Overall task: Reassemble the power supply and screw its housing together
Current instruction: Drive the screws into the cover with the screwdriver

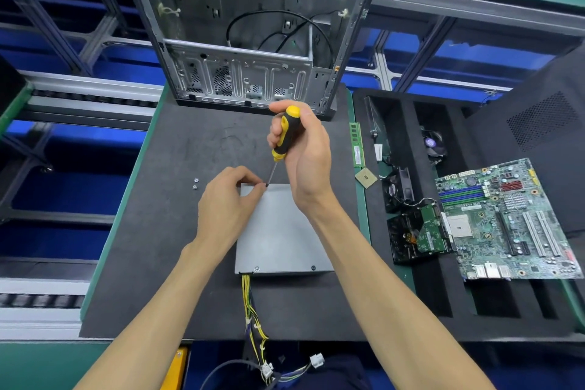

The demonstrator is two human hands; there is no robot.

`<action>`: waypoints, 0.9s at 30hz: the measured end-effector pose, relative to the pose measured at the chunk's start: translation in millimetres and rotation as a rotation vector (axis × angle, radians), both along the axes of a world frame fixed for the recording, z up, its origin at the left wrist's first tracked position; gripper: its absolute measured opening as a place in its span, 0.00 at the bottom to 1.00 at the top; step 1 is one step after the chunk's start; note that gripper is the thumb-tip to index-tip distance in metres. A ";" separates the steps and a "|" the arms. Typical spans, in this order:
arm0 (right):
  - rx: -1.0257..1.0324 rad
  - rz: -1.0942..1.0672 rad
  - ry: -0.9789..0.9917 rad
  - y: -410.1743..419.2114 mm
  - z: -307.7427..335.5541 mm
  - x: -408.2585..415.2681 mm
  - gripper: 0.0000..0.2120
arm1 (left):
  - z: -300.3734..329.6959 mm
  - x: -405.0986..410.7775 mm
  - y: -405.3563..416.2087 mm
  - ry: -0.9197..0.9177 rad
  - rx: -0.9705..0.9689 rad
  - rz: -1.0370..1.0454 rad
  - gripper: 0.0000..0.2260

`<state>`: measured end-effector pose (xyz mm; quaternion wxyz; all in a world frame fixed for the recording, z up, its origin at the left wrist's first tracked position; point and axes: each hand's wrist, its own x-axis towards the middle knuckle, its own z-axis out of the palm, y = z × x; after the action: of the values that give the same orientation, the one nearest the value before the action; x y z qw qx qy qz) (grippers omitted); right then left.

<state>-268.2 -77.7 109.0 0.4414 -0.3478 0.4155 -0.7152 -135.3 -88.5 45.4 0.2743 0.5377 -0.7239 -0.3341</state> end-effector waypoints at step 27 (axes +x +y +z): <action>0.036 -0.010 0.001 8.3 -4.1 -14.9 0.17 | -7.1 -1.8 -13.4 0.168 0.261 -0.021 0.10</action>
<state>-283.1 -69.4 104.8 0.4437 -0.3382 0.4302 -0.7098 -137.1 -101.9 38.3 0.2582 0.5314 -0.6543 -0.4721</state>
